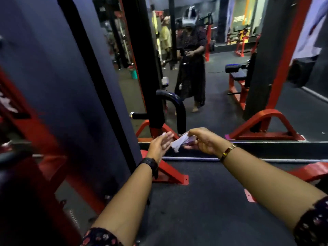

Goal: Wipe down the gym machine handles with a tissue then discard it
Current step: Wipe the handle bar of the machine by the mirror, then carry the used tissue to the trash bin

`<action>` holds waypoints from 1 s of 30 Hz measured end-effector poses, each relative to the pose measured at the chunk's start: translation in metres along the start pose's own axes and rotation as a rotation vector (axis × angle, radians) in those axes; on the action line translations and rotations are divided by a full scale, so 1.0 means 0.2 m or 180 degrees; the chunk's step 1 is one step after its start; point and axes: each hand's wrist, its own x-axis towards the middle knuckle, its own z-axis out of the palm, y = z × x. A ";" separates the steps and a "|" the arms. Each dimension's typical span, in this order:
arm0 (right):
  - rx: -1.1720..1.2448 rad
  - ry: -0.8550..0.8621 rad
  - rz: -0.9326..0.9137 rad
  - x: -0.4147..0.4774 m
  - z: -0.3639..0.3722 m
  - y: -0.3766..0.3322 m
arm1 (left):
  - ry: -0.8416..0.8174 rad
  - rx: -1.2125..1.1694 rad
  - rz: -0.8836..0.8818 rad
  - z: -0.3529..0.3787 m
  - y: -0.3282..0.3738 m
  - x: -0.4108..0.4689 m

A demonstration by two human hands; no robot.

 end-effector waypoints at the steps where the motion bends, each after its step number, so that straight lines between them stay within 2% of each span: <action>1: -0.0011 -0.0152 0.0017 -0.01 0.03 0.03 | 0.0016 -0.0268 -0.0072 0.00 0.00 -0.07; 4: 0.0011 -0.0392 0.0017 -0.07 0.15 0.10 | 0.0106 -0.0797 -0.0133 -0.04 -0.02 -0.27; 8: 0.0021 -0.0588 0.0063 -0.15 0.33 0.24 | 0.0372 -0.0581 0.0123 -0.19 -0.10 -0.49; 11: -0.0142 -0.0962 0.0134 -0.24 0.47 0.35 | 0.0550 -0.0291 0.0201 -0.34 -0.15 -0.72; 15: -0.0320 -0.1351 0.0296 -0.37 0.67 0.45 | 0.1023 -0.0452 0.0326 -0.51 -0.20 -1.01; 21: -0.0490 -0.1706 0.0581 -0.76 1.04 0.69 | 0.1810 -0.0728 0.0547 -0.73 -0.30 -1.60; 27: -0.0591 -0.1906 0.0765 -1.26 1.40 0.96 | 0.1939 -0.0686 0.0569 -0.88 -0.42 -2.32; 30: -0.0613 -0.2260 0.0836 -1.52 1.57 1.08 | 0.2254 -0.0593 0.0599 -0.93 -0.45 -2.68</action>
